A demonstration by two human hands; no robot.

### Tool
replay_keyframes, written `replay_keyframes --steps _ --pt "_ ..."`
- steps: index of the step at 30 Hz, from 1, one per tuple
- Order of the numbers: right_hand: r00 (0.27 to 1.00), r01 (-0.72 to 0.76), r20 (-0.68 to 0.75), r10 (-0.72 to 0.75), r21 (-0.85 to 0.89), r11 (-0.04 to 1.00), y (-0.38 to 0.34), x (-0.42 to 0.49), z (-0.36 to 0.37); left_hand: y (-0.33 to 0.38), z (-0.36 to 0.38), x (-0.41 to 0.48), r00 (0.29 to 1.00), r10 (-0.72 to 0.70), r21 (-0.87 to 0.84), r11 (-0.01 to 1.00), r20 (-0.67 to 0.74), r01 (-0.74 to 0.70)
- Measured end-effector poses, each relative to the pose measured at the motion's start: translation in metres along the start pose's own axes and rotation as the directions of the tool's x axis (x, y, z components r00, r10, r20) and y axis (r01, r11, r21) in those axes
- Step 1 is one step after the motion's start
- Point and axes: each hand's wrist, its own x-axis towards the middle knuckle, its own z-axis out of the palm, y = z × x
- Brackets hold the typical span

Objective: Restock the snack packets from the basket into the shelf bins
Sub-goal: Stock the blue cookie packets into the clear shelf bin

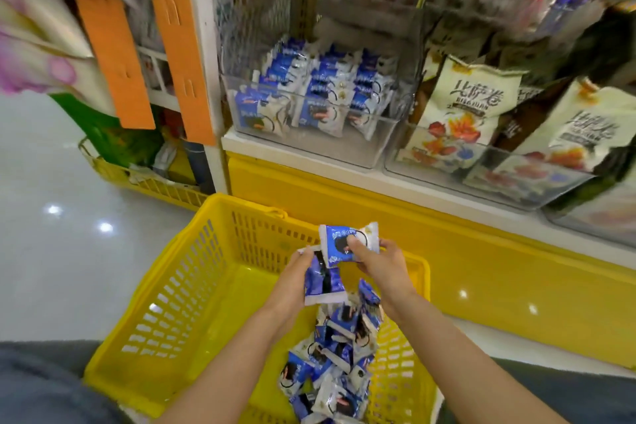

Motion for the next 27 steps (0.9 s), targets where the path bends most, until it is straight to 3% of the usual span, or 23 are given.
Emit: replay_keyframes --steps 3,7,10,15,17,22,27 --pt "0.995 0.101 0.034 -0.098 -0.114 0.988 -0.013 -0.01 0.0 0.019 0.008 -0.014 0.992 0.098 0.029 0.994 0.073 -0.101" --pt "0.968 0.238 0.143 -0.208 -0.244 0.94 -0.042 -0.027 -0.008 0.056 0.004 -0.029 0.974 0.221 0.308 0.924 0.056 -0.228" --pt "0.94 0.299 0.246 -0.234 -0.272 0.915 -0.066 -0.041 -0.015 0.092 -0.005 -0.041 0.945 0.306 0.461 0.826 0.119 -0.325" --pt "0.844 0.521 0.408 -0.348 -0.468 0.714 -0.097 -0.053 -0.022 0.138 -0.01 -0.06 0.903 0.362 0.615 0.665 0.232 -0.424" --pt "0.827 0.552 0.42 -0.373 -0.484 0.679 -0.111 -0.057 -0.021 0.151 -0.012 -0.065 0.899 0.359 0.608 0.664 0.251 -0.435" --pt "0.78 0.623 0.444 -0.44 -0.486 0.613 -0.148 -0.059 -0.017 0.17 -0.017 -0.071 0.874 0.412 0.411 0.772 0.257 -0.485" --pt "0.746 0.666 0.342 -0.572 -0.359 0.654 -0.201 -0.047 -0.004 0.196 -0.024 -0.064 0.866 0.479 0.199 0.843 0.143 -0.499"
